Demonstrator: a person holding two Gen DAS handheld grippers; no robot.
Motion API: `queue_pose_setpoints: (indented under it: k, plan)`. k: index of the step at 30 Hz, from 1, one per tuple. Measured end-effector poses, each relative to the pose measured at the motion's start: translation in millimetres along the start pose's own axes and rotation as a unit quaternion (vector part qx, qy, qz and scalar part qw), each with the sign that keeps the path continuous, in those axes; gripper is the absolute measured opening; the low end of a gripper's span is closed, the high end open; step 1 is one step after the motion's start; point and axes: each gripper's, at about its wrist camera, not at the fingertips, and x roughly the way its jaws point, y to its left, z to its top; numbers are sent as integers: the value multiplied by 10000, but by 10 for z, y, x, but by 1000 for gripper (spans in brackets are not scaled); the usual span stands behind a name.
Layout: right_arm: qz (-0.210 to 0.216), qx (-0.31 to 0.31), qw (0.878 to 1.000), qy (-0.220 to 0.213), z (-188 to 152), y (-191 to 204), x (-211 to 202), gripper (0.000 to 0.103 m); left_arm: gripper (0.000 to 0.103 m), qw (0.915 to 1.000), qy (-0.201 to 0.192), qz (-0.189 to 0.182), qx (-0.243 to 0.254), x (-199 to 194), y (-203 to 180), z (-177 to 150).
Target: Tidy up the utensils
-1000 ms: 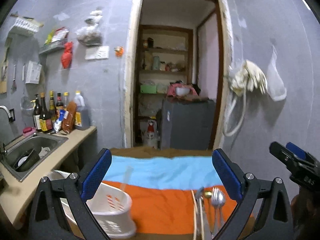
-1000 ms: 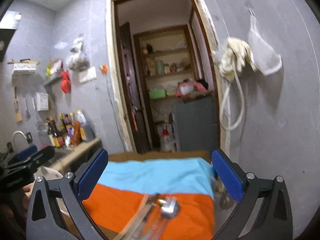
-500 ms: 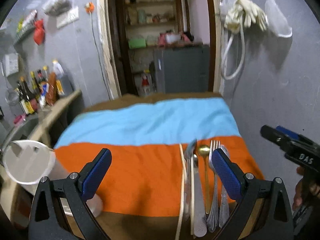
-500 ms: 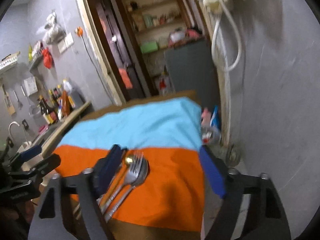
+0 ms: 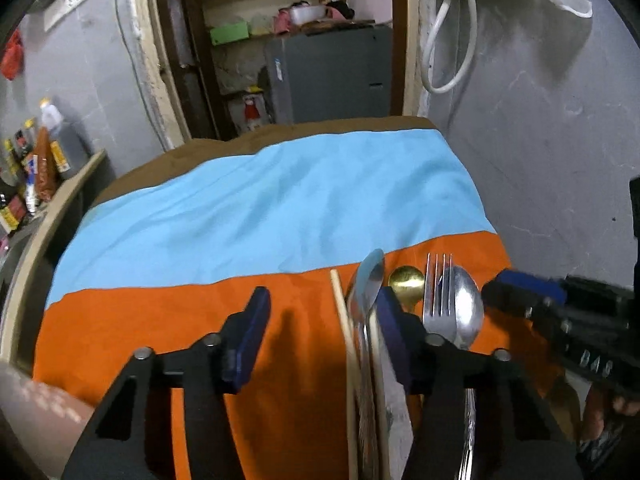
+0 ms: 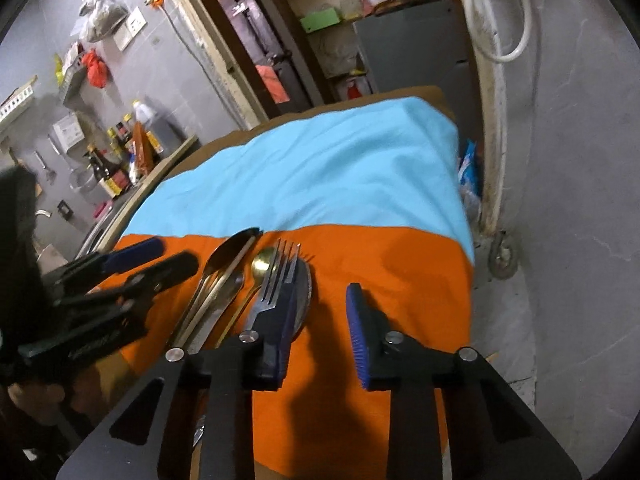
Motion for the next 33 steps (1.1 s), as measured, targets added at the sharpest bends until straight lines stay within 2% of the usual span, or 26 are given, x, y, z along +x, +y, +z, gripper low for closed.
queue_pose_setpoints:
  k: [5,7,9,10,12,16,23,29,33]
  plan:
    - [98,3,9999,78,-2,1,41,20,38,9991,226,-284,231,159,-54,74]
    - [126,-8,9999,106,9,-1,63,20,35,9984,350,-251,360,220,-92,79]
    - [144,-26,9998,142,20,0,82,19,26,9982,416,-177,402,259,-99,87]
    - [148,-38,9997,166,23,-2,86,19,23,9981,457,-163,369,283,-87,96]
    - [144,-43,9997,199,31,-2,98,17,12,9982,516,-189,253,305,-41,116]
    - [169,-78,9994,286,38,13,126,12,4,9977,552,-395,-44,298,100,170]
    - [248,-45,9982,537,101,17,216,12,3,9927,808,-713,-548,341,351,228]
    - [330,245,9979,505,80,-17,166,4,0,9903,692,-813,-890,147,473,217]
    - [241,299,9986,352,45,53,68,3,0,9906,472,-821,-991,-94,488,146]
